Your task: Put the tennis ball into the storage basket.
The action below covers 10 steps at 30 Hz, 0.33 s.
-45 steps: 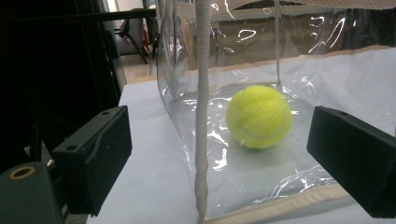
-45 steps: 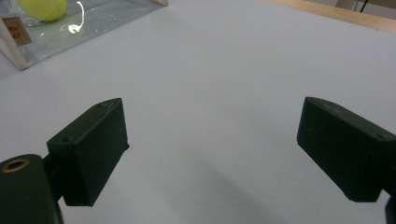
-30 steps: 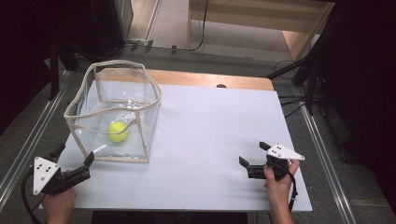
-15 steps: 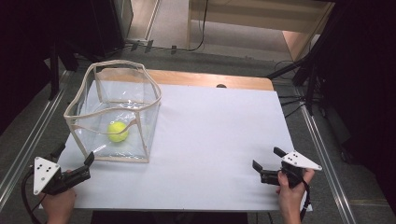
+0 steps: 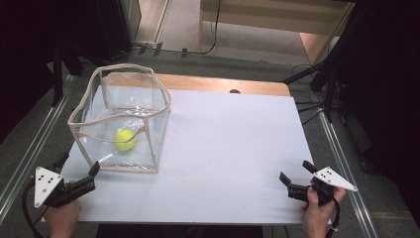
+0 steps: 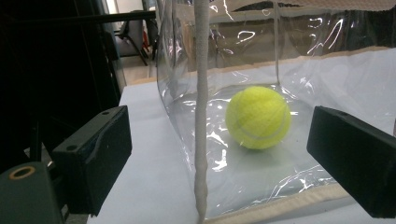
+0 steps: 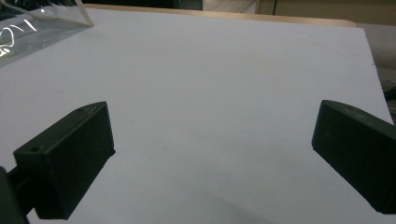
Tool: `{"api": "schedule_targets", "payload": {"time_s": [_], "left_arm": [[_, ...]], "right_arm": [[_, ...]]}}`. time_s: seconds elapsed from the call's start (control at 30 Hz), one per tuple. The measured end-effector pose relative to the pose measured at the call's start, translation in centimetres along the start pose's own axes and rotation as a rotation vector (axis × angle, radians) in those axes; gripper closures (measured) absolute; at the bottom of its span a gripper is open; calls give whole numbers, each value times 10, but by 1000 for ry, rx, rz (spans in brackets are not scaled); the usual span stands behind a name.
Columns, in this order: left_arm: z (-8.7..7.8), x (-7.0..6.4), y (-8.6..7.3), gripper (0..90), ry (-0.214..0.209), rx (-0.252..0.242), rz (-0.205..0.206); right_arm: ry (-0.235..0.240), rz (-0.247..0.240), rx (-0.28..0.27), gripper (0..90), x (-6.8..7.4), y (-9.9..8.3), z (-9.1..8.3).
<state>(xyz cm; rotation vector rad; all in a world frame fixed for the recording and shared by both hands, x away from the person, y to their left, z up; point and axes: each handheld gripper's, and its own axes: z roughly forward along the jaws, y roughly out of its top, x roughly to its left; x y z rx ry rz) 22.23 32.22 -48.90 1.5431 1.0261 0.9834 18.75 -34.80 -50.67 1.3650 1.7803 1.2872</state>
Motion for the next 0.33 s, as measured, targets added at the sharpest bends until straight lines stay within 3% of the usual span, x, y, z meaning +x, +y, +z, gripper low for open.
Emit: {"api": "schedule_targets", "payload": {"time_s": [0.33], "left_arm": [[0, 1, 0, 69, 0, -3, -8]], "right_arm": [[-2, 1, 14, 0, -4, -8, 4]]}}
